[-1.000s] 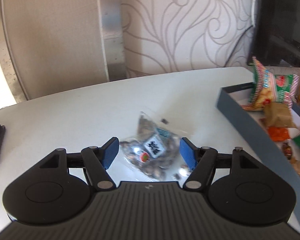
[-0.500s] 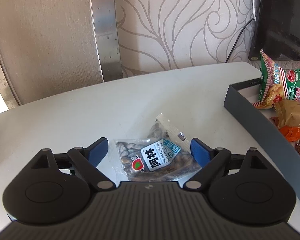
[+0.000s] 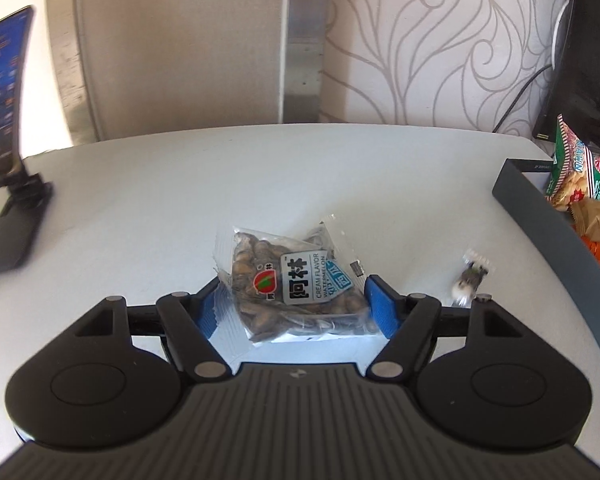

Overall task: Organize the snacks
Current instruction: 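Close left gripper on the clear bag of seeds on the table, then move right gripper to the small wrapped candy and close on it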

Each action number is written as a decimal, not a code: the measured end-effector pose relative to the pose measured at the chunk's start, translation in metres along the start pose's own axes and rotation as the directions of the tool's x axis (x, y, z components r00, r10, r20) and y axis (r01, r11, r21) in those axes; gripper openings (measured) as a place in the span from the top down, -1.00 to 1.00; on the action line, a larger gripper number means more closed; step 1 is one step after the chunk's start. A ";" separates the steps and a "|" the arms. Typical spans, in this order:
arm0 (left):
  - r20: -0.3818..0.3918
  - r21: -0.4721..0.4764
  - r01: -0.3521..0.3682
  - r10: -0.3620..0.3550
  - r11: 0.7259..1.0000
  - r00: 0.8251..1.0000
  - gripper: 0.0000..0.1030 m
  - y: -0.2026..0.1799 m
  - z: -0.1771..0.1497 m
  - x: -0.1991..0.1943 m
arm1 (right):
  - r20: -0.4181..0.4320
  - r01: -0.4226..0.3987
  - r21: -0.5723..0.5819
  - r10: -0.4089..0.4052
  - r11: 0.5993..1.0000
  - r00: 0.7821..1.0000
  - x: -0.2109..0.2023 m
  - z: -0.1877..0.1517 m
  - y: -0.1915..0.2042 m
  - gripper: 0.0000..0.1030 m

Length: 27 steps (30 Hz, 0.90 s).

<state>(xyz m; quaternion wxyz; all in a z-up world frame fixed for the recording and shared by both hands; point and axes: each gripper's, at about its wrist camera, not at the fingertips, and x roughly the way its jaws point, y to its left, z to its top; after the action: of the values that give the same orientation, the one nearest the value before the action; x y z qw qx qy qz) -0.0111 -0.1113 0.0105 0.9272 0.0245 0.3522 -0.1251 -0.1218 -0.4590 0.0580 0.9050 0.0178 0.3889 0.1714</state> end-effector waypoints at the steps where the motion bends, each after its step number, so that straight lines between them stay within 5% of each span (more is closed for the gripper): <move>1: 0.001 -0.004 -0.003 0.003 1.000 1.000 -0.48 0.003 -0.004 -0.005 | -0.006 -0.014 -0.019 0.014 1.000 1.000 0.008 0.004 0.007 0.20; 12: -0.011 0.000 -0.006 0.006 1.000 1.000 -0.49 0.018 -0.038 -0.047 | -0.065 -0.078 -0.050 0.075 0.996 0.995 0.090 0.034 0.049 0.22; 27: -0.032 0.022 0.009 -0.008 1.000 0.999 -0.50 0.023 -0.038 -0.052 | -0.035 0.067 0.075 -0.065 0.995 0.997 0.144 0.052 0.054 0.21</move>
<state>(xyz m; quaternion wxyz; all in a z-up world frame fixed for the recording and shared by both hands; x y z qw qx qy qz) -0.0673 -0.0726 0.0149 0.9205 0.0354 0.3658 -0.1327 -0.0093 -0.3569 0.0025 0.9025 0.0366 0.4100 0.1267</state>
